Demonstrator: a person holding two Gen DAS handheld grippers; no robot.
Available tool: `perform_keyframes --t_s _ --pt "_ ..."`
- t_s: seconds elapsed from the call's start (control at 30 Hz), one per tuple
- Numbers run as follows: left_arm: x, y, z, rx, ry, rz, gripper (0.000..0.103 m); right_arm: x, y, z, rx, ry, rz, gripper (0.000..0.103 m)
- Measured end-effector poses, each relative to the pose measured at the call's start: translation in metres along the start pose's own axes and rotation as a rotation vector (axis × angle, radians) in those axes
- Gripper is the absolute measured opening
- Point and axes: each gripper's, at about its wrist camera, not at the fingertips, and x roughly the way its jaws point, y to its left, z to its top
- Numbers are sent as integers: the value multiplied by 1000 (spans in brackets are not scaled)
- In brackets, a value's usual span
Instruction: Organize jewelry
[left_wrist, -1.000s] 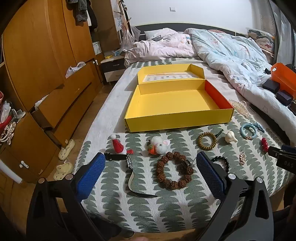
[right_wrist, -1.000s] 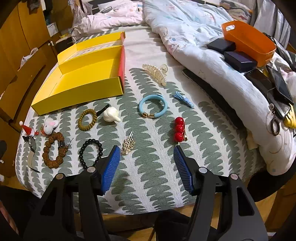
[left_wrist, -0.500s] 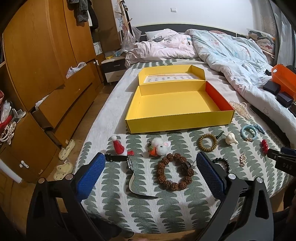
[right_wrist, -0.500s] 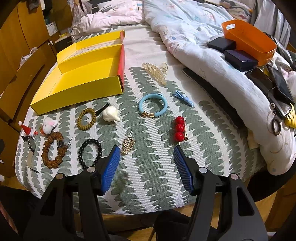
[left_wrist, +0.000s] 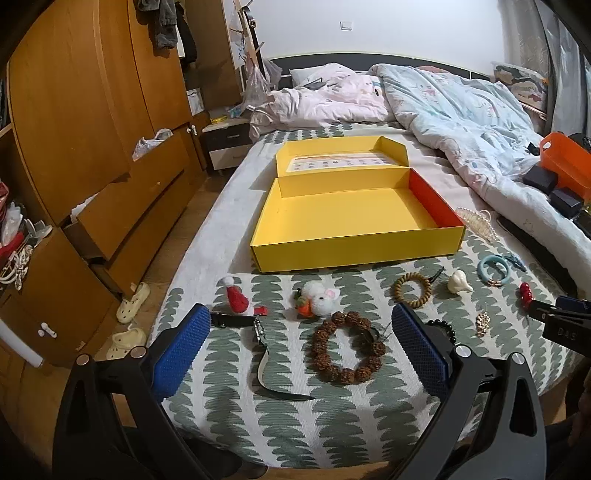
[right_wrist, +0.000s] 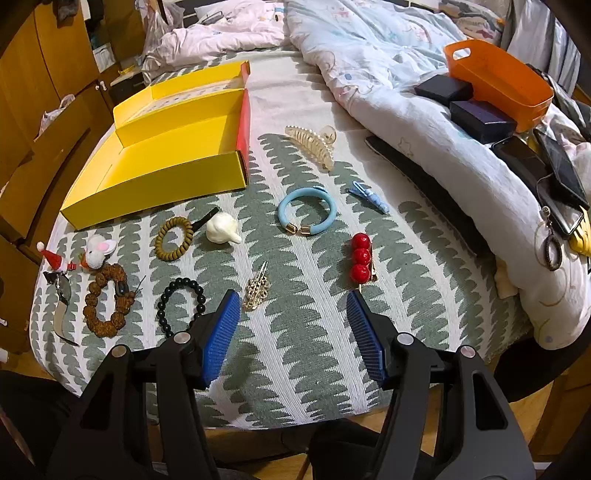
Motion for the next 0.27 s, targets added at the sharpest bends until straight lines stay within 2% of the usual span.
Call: perform_keyframes --t_s 0.27 --pt "2 0 1 -2 11 9 97 2 -1 3 7 -10 12 63"
